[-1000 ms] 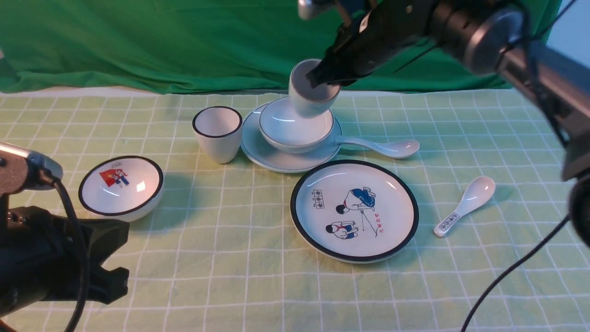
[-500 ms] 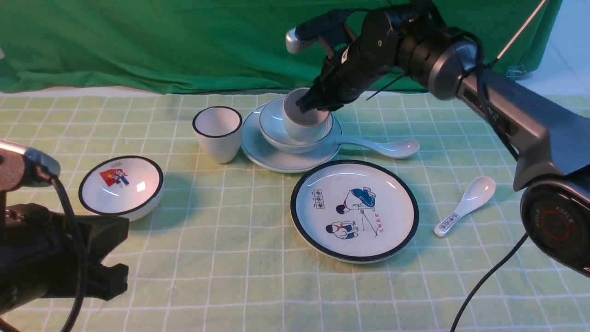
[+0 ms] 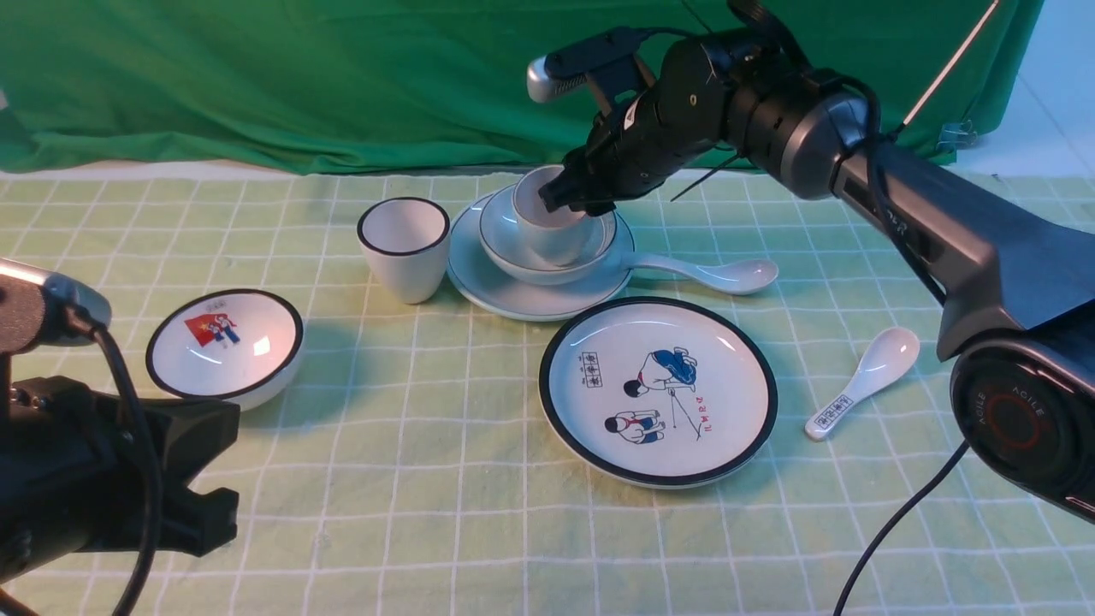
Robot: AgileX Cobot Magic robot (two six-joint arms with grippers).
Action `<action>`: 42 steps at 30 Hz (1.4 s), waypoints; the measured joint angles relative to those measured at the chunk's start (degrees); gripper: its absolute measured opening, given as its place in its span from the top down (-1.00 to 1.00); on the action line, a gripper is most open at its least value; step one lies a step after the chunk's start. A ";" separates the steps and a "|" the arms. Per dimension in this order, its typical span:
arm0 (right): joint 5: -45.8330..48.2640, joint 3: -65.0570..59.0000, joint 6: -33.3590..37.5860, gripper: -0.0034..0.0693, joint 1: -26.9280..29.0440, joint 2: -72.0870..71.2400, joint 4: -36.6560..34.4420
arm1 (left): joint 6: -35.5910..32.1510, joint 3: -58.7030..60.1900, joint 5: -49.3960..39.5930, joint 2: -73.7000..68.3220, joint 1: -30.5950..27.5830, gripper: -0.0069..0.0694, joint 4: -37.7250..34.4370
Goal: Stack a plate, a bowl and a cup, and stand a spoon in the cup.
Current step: Use the right arm to put the blue teacup into the blue rice bowl in the middle, then use the right arm to grab a blue soup spoon
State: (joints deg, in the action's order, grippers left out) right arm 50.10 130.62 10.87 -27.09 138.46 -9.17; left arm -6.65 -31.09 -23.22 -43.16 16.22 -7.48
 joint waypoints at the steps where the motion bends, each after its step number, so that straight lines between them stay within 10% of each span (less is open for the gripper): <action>1: -0.13 0.00 0.00 -0.05 0.00 0.00 0.00 | 0.00 0.00 0.00 0.00 0.00 0.78 0.00; 14: 4.21 0.00 4.21 -0.59 0.59 -9.10 -0.09 | 0.33 0.00 0.04 0.00 0.00 0.78 0.00; 32: 16.54 -9.92 24.91 -0.52 9.57 -10.09 0.67 | 0.33 0.00 0.04 0.00 0.00 0.78 0.44; 42: 4.78 -10.92 28.36 -0.50 6.22 -2.88 0.36 | 0.28 0.33 0.43 0.00 0.00 0.78 1.74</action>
State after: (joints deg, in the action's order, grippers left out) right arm 54.88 119.70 39.23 -20.87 135.59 -8.82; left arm -6.37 -30.76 -22.79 -43.16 16.22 -5.74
